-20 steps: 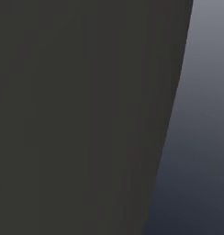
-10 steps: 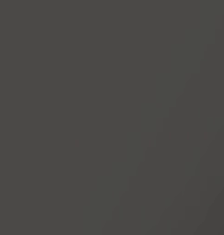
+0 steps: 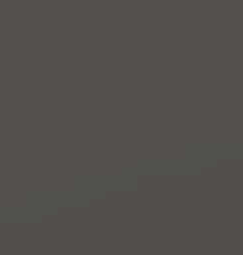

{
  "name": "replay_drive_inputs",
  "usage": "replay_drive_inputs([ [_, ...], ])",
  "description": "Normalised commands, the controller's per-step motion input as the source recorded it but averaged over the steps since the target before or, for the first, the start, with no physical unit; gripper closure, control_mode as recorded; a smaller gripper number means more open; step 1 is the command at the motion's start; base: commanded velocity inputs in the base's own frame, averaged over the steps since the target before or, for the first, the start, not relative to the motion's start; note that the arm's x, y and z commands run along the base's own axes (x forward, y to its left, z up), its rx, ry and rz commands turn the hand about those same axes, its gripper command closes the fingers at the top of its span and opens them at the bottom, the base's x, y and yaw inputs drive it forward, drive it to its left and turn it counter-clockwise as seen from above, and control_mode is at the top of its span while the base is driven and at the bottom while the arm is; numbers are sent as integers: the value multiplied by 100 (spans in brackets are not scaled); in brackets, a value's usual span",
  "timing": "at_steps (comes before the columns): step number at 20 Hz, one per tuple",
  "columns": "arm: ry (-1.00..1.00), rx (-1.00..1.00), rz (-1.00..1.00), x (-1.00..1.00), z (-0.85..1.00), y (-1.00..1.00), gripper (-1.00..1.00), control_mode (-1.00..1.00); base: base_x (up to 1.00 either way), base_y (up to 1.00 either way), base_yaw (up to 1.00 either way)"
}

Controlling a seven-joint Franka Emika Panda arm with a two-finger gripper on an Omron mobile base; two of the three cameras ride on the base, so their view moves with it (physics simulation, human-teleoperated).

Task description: Gather the corn and mushroom from the fridge and place them on a tray on the dining counter. Then gather the chicken drumstick and fish from the fridge and place them on the other tray.

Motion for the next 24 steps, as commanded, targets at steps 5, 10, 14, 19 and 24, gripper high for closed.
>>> replay_drive_inputs([
  [5,0,0,0,0,0,0,100,100,70,-100,42],
  [10,0,0,0,0,0,0,100,100,96,-100,32],
  [14,0,0,0,0,0,0,100,100,100,-99,27],
  [19,0,0,0,0,0,0,100,100,100,-94,40],
  [24,0,0,0,0,0,0,100,100,100,-80,44],
])
